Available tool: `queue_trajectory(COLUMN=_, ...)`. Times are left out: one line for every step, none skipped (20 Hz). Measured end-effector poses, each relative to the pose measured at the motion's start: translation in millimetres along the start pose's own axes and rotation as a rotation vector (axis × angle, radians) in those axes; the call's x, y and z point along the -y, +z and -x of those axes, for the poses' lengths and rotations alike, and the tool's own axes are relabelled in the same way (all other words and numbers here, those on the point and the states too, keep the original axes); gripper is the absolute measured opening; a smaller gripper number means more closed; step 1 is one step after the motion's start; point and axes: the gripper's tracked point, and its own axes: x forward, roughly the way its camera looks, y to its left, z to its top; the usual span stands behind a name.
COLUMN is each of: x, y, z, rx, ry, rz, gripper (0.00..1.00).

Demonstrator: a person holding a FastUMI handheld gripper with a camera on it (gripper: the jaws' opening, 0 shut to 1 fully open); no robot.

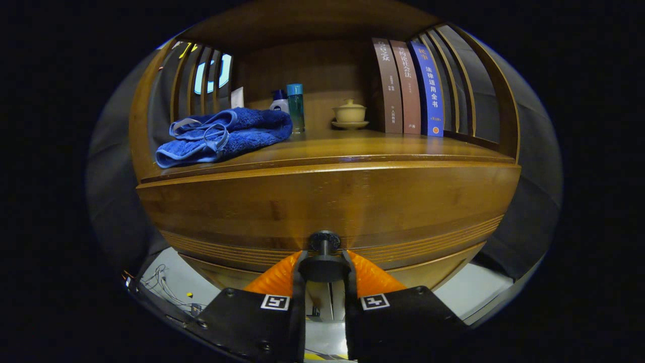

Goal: Pull open the drawer, take out the items inside it, and place them on the countertop above the cabinet.

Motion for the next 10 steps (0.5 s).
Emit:
queue_trajectory(x=0.1, y=-1.2, z=3.8, rx=-0.003, ry=-0.003, rz=0.0, gripper=0.36)
queue_trajectory(x=0.8, y=-2.1, z=6.7, rx=-0.007, ry=-0.005, rz=0.005, gripper=0.36)
queue_trajectory(x=1.2, y=-3.9, z=9.5, rx=-0.008, ry=-0.006, rz=0.005, gripper=0.36)
queue_trajectory(x=1.8, y=-6.0, z=15.4, rx=-0.01, ry=-0.006, rz=0.002, gripper=0.36)
queue_trajectory(x=1.5, y=-9.1, z=21.3, rx=-0.012, ry=-0.006, rz=0.0, gripper=0.36)
queue_trajectory(x=2.0, y=-11.4, z=27.1, rx=-0.014, ry=-0.007, rz=-0.001, gripper=0.36)
queue_trajectory(x=2.4, y=-14.1, z=33.7, rx=-0.018, ry=-0.008, rz=0.001, gripper=0.36)
queue_trajectory(x=2.5, y=-17.5, z=40.6, rx=-0.023, ry=-0.008, rz=-0.001, gripper=0.36)
queue_trajectory(x=2.1, y=-20.4, z=47.6, rx=-0.03, ry=-0.007, rz=-0.005, gripper=0.36)
queue_trajectory(x=2.7, y=-23.7, z=53.8, rx=-0.038, ry=-0.008, rz=-0.005, gripper=0.36)
